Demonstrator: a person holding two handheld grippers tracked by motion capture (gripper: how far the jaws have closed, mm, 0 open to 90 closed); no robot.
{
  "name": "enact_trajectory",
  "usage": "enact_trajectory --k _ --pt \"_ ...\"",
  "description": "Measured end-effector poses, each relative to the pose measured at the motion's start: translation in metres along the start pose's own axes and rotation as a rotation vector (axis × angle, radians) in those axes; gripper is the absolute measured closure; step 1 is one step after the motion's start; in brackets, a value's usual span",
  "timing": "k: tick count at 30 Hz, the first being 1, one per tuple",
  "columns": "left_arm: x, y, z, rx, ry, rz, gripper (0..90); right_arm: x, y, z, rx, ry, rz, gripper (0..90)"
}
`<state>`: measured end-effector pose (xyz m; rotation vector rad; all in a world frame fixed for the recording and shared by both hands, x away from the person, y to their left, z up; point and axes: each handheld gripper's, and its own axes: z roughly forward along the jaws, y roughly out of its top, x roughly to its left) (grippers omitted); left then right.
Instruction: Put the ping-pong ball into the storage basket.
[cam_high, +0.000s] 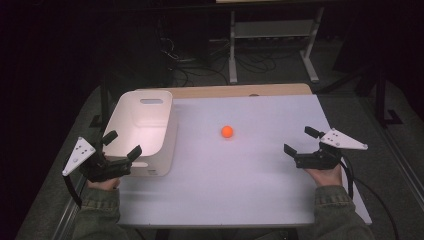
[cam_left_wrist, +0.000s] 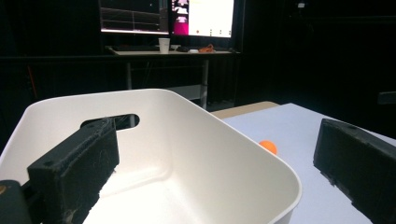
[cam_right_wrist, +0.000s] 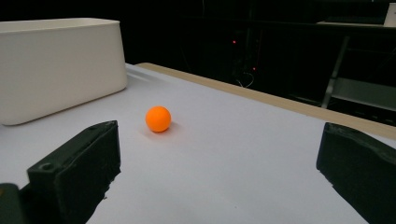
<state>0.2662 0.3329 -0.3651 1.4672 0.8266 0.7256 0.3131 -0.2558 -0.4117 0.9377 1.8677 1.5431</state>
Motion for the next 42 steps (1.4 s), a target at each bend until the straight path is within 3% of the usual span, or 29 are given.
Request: enact_trajectory --k 5,25,34,42 --pt "0.000 0.000 -0.001 0.006 0.015 0.008 0.0 0.000 -0.001 -0.002 0.000 -0.003 -0.002 0.0" --pt "-0.007 0.008 0.000 0.033 0.001 0.030 0.1 -0.002 -0.004 -0.001 0.018 0.000 0.010 0.0" --pt "-0.006 0.019 -0.001 0.033 -0.005 0.048 0.1 -0.001 -0.005 0.000 0.025 -0.004 0.008 0.0" --pt "-0.004 0.032 0.006 0.075 -0.038 0.057 0.0 0.000 -0.005 0.001 0.032 -0.003 0.003 0.0"
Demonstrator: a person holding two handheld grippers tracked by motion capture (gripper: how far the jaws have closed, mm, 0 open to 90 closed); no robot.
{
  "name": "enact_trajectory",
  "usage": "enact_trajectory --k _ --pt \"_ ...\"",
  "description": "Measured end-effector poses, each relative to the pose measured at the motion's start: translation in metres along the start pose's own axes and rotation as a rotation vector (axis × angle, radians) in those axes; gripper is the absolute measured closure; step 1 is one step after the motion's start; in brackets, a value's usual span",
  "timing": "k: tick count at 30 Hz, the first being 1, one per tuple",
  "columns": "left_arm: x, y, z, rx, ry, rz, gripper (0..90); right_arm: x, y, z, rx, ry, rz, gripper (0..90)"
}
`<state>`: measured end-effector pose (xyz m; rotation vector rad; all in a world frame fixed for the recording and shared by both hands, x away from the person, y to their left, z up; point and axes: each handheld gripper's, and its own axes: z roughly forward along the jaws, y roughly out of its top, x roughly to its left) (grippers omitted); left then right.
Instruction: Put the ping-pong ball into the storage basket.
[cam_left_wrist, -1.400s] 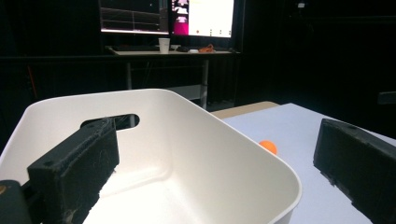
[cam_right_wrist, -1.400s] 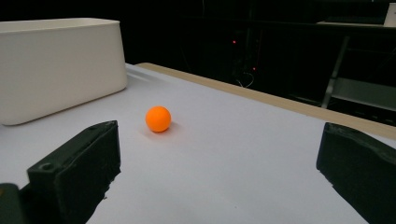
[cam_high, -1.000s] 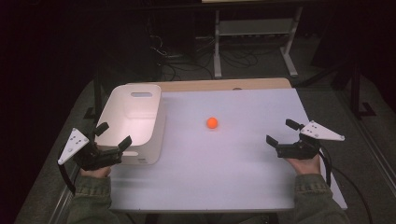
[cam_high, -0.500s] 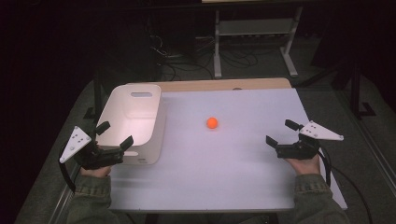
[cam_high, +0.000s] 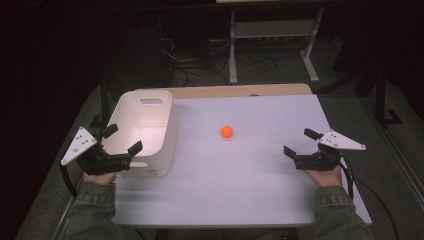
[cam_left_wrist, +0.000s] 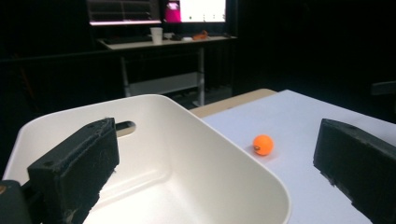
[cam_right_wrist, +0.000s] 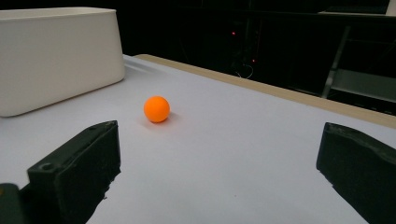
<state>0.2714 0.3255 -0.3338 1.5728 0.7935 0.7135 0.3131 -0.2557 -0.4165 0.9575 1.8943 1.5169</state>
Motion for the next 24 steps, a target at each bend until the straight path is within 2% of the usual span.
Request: enact_trajectory --k 6,7,11,18,24 --pt "0.001 0.012 0.005 0.013 -0.013 0.013 0.0 0.000 0.000 0.000 0.002 0.002 0.000 0.0" --pt "0.002 0.015 0.007 0.026 -0.026 0.014 0.0 0.000 0.000 0.000 0.003 0.002 -0.001 0.0" --pt "0.001 0.022 0.011 0.058 -0.035 0.026 0.0 0.000 0.000 0.000 0.001 0.001 -0.003 0.0" --pt "0.002 0.028 0.013 0.065 -0.041 0.039 0.0 0.000 0.000 0.000 0.003 0.002 -0.003 0.0" --pt "0.003 0.034 0.017 0.082 -0.054 0.068 0.0 0.000 0.000 0.000 0.005 0.003 -0.001 0.0"
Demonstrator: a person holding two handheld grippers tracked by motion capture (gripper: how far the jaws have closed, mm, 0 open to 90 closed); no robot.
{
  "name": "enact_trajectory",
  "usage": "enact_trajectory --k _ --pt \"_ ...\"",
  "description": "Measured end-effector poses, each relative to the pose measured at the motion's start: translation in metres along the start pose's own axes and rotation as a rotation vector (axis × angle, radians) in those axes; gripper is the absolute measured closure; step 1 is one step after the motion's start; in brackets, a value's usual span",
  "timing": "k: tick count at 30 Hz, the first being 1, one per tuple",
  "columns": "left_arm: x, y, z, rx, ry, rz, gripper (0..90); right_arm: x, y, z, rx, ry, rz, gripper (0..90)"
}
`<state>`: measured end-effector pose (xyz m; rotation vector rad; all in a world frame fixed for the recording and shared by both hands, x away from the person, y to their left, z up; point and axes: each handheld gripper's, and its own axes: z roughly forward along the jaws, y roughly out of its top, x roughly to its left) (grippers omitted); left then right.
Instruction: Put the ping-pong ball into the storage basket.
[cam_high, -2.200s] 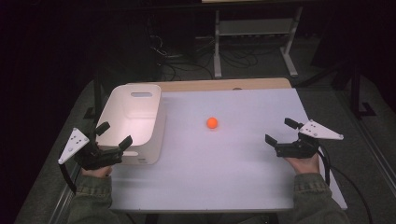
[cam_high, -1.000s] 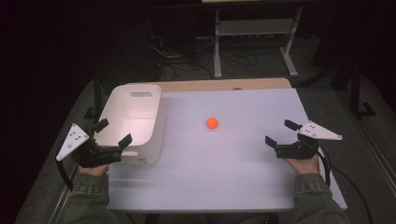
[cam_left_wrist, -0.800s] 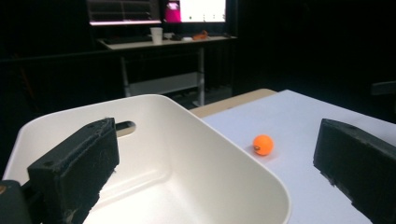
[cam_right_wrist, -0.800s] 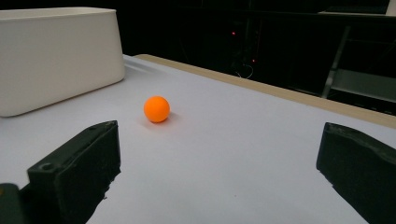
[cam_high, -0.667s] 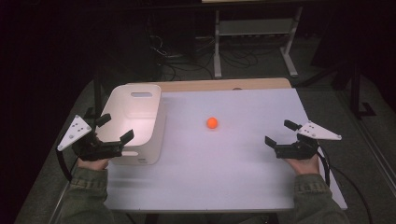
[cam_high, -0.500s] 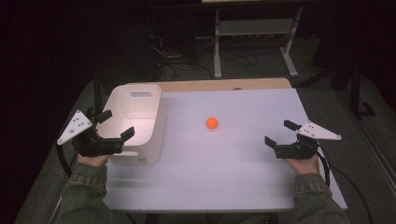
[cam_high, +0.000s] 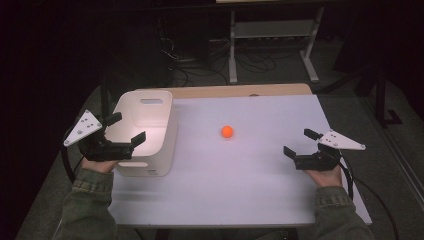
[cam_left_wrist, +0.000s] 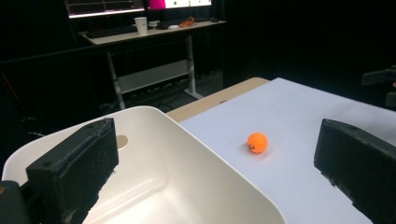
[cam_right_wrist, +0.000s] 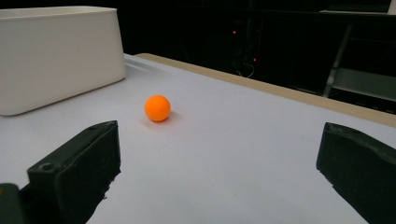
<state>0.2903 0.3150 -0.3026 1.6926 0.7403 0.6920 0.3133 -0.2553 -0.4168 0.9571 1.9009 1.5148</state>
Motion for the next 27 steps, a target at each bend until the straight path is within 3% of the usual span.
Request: enact_trajectory --k 14,27 --pt "0.004 0.013 0.014 0.048 -0.026 0.015 0.0 0.000 0.000 0.000 -0.001 -0.002 -0.001 0.0" --pt "0.004 0.028 0.025 0.081 -0.051 0.056 0.0 0.000 0.000 0.001 0.002 0.001 -0.003 0.0"
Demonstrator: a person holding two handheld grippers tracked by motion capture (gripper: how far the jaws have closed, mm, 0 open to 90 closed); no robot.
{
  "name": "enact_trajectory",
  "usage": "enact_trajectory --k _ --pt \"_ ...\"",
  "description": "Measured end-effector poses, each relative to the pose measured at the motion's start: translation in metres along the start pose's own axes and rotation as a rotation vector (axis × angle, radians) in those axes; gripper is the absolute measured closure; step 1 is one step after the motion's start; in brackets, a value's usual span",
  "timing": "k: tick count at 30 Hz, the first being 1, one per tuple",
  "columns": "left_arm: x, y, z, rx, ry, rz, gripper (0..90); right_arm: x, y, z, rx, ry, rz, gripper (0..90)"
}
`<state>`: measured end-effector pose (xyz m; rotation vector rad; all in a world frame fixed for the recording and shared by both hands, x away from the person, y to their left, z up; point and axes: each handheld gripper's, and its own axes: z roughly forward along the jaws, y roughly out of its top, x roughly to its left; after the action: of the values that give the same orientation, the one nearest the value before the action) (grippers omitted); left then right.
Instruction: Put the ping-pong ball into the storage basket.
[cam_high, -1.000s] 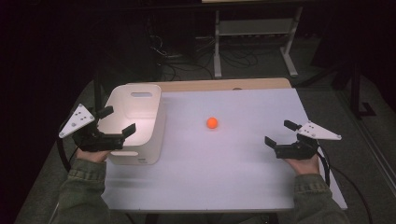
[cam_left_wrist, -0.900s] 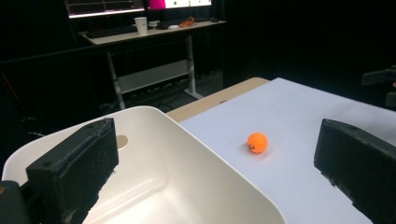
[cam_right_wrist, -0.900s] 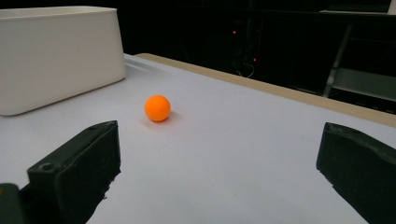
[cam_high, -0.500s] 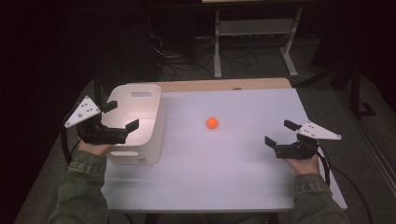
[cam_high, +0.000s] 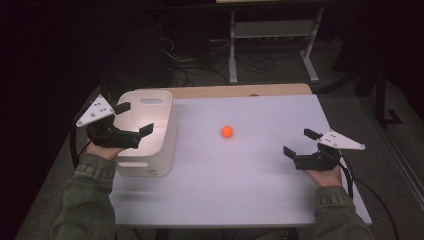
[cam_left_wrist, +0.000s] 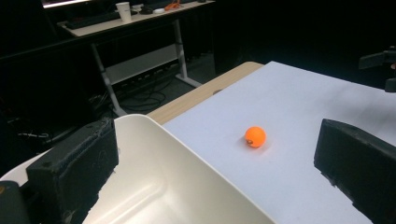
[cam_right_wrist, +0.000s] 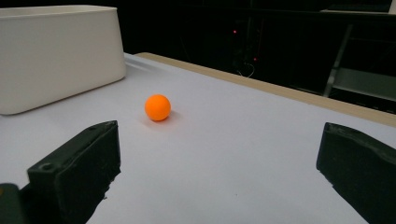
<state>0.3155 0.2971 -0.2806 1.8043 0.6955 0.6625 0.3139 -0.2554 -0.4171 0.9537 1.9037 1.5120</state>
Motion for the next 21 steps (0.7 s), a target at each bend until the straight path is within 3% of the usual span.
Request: enact_trajectory --k 7,21 --pt "-0.002 0.009 0.005 0.001 -0.019 0.016 0.0 0.000 0.000 0.000 0.002 0.003 0.002 0.0" --pt "0.001 0.024 0.027 0.063 -0.049 0.059 0.0 0.001 -0.001 0.002 0.006 0.009 -0.006 0.0"
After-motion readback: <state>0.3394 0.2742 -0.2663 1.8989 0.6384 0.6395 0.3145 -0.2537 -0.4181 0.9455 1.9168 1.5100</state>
